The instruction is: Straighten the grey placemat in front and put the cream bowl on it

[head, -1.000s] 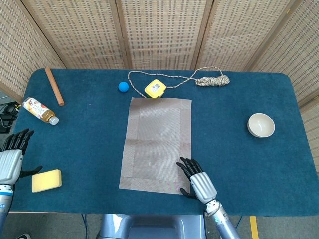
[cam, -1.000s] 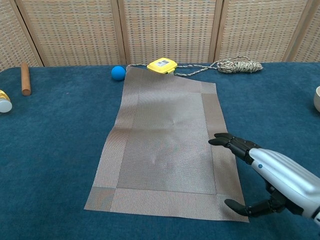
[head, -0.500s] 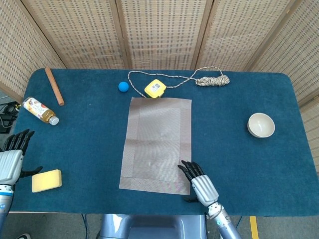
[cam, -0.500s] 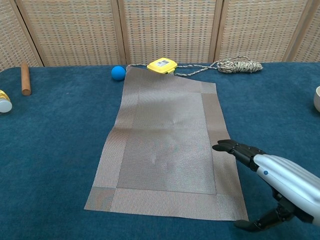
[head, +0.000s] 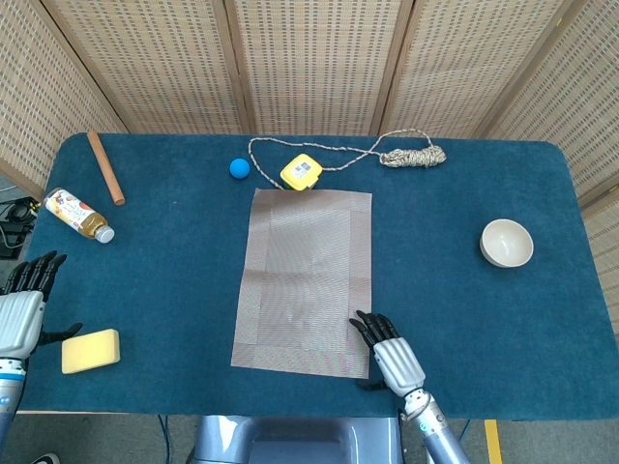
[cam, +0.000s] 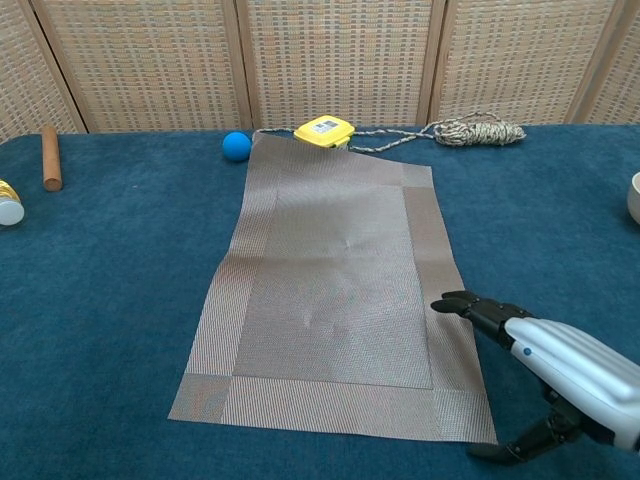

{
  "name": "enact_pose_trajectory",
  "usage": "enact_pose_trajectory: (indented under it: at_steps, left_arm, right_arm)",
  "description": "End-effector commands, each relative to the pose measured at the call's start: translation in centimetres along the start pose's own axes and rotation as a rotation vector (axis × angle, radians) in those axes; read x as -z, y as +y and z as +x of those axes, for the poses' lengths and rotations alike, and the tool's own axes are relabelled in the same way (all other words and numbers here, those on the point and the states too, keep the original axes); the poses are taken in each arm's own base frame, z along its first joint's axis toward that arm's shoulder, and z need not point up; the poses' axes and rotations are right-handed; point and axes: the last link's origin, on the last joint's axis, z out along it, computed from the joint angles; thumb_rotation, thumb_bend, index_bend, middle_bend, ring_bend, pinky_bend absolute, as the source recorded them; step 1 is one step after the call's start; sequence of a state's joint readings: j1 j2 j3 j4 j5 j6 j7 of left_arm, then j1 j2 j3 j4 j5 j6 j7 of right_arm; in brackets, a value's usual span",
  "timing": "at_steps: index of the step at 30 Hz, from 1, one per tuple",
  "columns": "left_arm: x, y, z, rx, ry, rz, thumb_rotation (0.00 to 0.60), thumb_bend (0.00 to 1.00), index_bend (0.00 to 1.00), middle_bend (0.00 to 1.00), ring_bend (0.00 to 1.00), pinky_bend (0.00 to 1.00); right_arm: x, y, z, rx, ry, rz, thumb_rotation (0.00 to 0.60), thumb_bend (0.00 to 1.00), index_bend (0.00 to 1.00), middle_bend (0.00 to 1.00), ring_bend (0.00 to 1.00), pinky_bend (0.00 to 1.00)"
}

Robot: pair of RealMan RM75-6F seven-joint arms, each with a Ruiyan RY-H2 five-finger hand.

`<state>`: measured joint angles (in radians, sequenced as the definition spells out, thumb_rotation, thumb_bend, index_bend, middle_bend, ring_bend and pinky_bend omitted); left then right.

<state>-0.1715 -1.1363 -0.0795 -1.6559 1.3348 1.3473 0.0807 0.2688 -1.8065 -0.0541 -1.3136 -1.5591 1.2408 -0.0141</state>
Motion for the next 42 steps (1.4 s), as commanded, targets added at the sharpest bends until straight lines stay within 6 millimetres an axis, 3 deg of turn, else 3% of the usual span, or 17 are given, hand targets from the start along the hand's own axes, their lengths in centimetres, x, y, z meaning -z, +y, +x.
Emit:
enact_pose_trajectory:
  at_steps: [1, 7, 18, 25, 36, 42]
  left_arm:
    - [0.0, 0.0, -0.1, -0.002, -0.003, 0.001, 0.600, 0.11, 0.01, 0.00, 0.00, 0.00]
    - [0.0, 0.0, 0.0, -0.002, -0.001, 0.000, 0.600, 0.11, 0.01, 0.00, 0.00, 0.00]
    - [0.0, 0.1, -0.1, -0.005, -0.002, 0.001, 0.600, 0.11, 0.01, 0.00, 0.00, 0.00]
    - [0.0, 0.0, -0.2, -0.004, -0.005, 0.003, 0.600, 0.11, 0.01, 0.00, 0.00, 0.00]
    - [-0.2, -0.1, -0.4, -0.004, -0.021, 0.009, 0.600, 0.11, 0.01, 0.00, 0.00, 0.00]
    - [-0.2, 0.0, -0.5, -0.004, -0.027, 0.009, 0.600, 0.11, 0.01, 0.00, 0.00, 0.00]
  right_arm:
    - [-0.1, 0.2, -0.1, 0.003, -0.001, -0.007, 0.600, 0.25, 0.09, 0.00, 0.00, 0.00]
    - [-0.4, 0.3, -0.3, 0.015, -0.002, -0.011, 0.600, 0.25, 0.09, 0.00, 0.00, 0.00]
    - [-1.0, -0.9, 0.3, -0.055, 0.145, 0.081, 0.600, 0.51, 0.09, 0.00, 0.00, 0.00]
    - [-1.6, -1.2, 0.1, -0.074, 0.197, 0.116, 0.600, 0.53, 0.11, 0.00, 0.00, 0.00]
    - [-2.0, -0.5, -0.3, -0.088, 0.175, 0.075, 0.600, 0.50, 0.44, 0.00, 0.00, 0.00]
    - [-2.0, -0.3, -0.2, -0.096, 0.191, 0.073, 0.600, 0.50, 0.60, 0.10, 0.00, 0.00]
